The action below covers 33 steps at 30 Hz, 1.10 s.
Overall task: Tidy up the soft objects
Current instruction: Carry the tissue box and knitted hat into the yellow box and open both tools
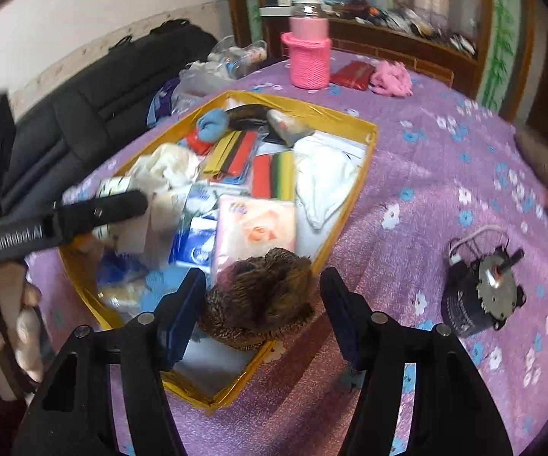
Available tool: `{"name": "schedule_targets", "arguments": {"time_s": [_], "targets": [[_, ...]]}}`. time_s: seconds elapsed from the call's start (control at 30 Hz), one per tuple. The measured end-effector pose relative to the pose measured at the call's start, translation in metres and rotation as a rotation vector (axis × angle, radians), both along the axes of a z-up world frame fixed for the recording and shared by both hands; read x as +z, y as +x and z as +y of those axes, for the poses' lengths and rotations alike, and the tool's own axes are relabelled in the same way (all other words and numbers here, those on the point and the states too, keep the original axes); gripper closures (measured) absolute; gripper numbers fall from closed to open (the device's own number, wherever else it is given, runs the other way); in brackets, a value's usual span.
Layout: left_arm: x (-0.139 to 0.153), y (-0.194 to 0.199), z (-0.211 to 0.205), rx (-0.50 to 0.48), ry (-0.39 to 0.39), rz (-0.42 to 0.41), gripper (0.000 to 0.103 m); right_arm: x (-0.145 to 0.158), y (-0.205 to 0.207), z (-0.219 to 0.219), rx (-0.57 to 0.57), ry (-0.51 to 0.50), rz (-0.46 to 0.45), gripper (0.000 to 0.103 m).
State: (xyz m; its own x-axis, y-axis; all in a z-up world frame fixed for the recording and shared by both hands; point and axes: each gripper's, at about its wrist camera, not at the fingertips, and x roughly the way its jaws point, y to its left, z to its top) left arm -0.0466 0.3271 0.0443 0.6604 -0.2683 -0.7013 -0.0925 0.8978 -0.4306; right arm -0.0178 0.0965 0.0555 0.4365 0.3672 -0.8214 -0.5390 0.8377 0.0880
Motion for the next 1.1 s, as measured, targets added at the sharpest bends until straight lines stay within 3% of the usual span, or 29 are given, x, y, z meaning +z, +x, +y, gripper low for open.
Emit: {"name": "schedule_targets", "arguments": {"time_s": [0.03, 0.1, 0.23, 0.43, 0.63, 0.93, 1.1], "targets": [[0.000, 0.000, 0.000, 0.001, -0.002, -0.001, 0.030, -0.001, -0.002, 0.003, 0.013, -0.014, -0.003, 0.052], [-0.001, -0.002, 0.001, 0.000, -0.004, -0.003, 0.030, 0.001, -0.005, 0.005, 0.040, -0.004, 0.008, 0.057], [-0.004, 0.001, 0.002, -0.002, -0.011, -0.001, 0.030, 0.016, -0.001, 0.006, 0.039, 0.033, -0.005, 0.057], [-0.007, 0.003, -0.006, -0.014, -0.005, 0.004, 0.030, 0.036, 0.044, 0.014, 0.000, 0.081, 0.005, 0.057], [-0.007, 0.005, -0.021, -0.033, 0.048, 0.001, 0.030, 0.020, 0.104, 0.044, -0.022, 0.118, 0.127, 0.057], [-0.007, 0.007, -0.027, -0.036, 0.078, 0.003, 0.025, -0.016, 0.152, 0.079, -0.079, 0.098, 0.221, 0.055], [-0.006, 0.004, -0.025, -0.032, 0.072, 0.008, 0.021, -0.006, 0.162, 0.085, -0.088, 0.117, 0.190, 0.054]]}}
